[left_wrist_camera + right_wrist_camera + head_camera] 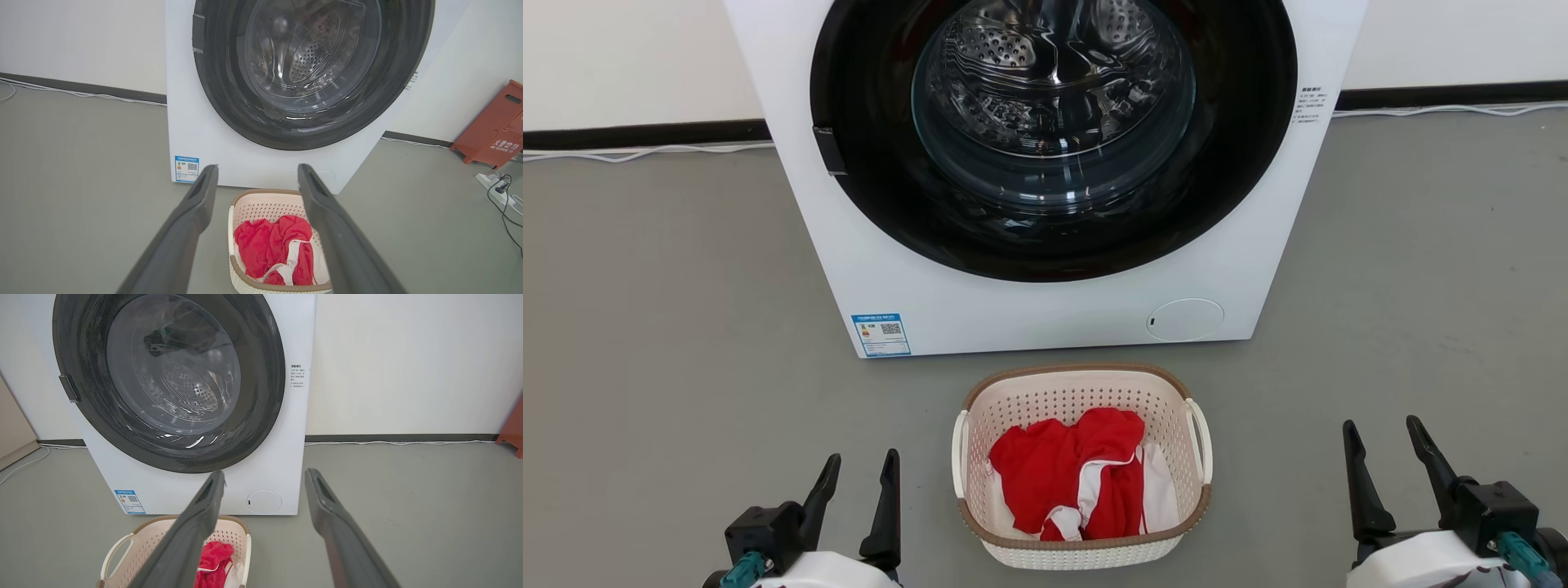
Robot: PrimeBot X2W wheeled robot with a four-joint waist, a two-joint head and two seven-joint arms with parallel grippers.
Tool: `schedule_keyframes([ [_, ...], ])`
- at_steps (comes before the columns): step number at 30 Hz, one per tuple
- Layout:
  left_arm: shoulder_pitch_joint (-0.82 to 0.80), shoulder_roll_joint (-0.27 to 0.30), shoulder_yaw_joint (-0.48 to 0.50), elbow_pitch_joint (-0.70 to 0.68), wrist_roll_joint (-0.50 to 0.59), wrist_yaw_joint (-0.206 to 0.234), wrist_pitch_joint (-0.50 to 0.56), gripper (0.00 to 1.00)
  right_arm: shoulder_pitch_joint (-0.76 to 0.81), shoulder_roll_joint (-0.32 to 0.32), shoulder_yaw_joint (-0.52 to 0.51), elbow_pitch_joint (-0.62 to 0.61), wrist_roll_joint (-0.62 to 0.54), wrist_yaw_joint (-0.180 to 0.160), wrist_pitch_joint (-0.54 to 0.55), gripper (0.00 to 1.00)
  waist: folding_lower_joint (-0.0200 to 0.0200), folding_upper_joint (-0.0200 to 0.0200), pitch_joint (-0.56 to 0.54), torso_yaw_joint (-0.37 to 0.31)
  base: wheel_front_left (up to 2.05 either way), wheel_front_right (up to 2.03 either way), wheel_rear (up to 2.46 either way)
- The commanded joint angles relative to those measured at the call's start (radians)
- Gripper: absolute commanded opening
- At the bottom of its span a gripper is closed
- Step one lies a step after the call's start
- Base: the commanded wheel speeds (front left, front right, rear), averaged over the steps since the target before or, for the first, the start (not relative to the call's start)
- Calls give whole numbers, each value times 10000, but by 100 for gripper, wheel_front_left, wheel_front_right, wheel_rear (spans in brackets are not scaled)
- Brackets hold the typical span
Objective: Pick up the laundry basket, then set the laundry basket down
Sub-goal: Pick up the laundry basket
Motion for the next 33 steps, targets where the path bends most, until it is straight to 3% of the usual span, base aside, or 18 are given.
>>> schedule_keyframes([
  [1,-368,96,274,-201,102,118,-136,100,-154,-91,179,-168,56,67,-139,100,0,0,2,-1,0,0,0],
  [17,-820,96,127,-124,209,172,-136,100,-665,-72,224,236,13,67,-139,100,0,0,689,82,0,0,0],
  [24,-1694,96,-110,214,202,333,-136,100,-1502,-156,442,691,-22,67,-139,100,0,0,1753,139,0,0,0],
  [33,-3577,96,-762,1568,-157,720,-136,100,-3287,-468,869,2329,31,67,-139,100,0,0,3411,191,0,0,0],
])
